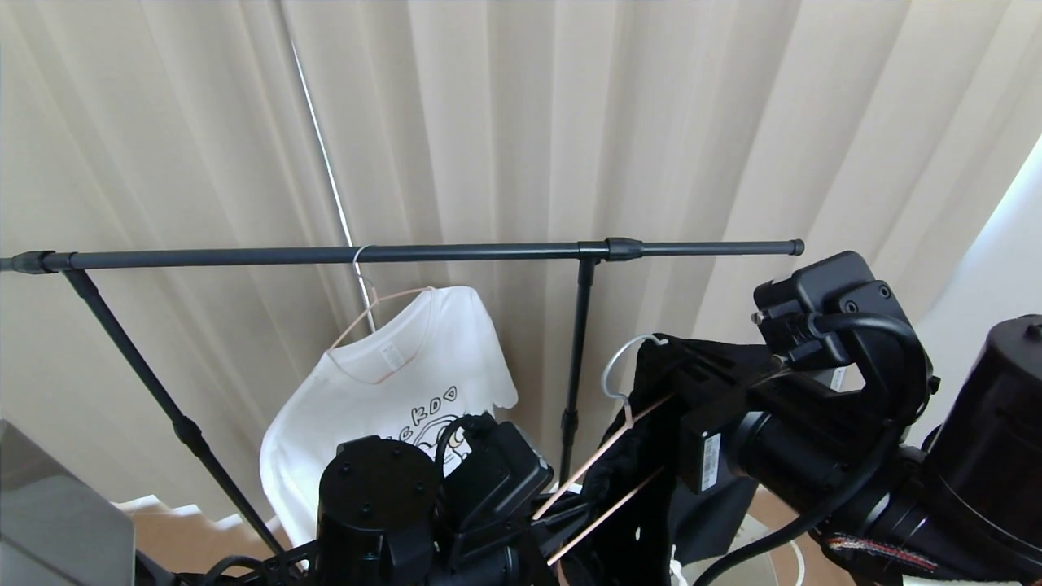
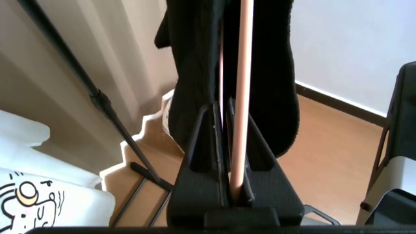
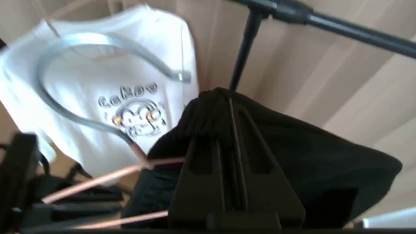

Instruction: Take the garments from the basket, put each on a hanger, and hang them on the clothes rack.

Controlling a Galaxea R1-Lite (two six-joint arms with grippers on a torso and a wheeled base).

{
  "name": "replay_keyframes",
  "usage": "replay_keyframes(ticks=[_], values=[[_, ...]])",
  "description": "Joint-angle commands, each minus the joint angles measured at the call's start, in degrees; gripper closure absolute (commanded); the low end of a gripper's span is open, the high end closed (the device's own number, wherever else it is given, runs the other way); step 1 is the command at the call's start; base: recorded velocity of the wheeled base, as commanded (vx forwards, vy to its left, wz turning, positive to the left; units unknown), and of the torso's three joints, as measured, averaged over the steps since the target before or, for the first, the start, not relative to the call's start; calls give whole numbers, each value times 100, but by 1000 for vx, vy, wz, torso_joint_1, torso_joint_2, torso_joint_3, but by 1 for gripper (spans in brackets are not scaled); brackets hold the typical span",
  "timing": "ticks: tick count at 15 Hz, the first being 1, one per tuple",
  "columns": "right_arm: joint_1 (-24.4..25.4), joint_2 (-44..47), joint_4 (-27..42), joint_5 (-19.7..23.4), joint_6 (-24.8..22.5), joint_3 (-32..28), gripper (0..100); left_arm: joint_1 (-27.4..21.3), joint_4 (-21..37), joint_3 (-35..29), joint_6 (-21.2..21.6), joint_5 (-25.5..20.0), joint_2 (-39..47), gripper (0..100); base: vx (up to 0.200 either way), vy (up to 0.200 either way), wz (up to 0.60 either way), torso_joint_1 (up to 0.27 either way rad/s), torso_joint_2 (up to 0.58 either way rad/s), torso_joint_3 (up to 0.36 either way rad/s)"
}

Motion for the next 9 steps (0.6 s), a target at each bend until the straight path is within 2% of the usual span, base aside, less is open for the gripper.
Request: replay_keyframes(ticks=[1,4,5,9], values=[[32,-9,-35,89,-24,107,100,-1,-94,18,-1,7,-3,100,0,0,0,0,0,0],[32,-18,-35,89,-41,134,100,8,-244,36,-1,7,-30,100,0,0,0,0,0,0],[32,-27,-35,80,-41,142,0,17,-244,54,-1,7,-30,100,0,0,0,0,0,0],[-64,-194,-53,72,-68,63,0,43,-499,238,35,7,-38,100,0,0,0,0,0,0]])
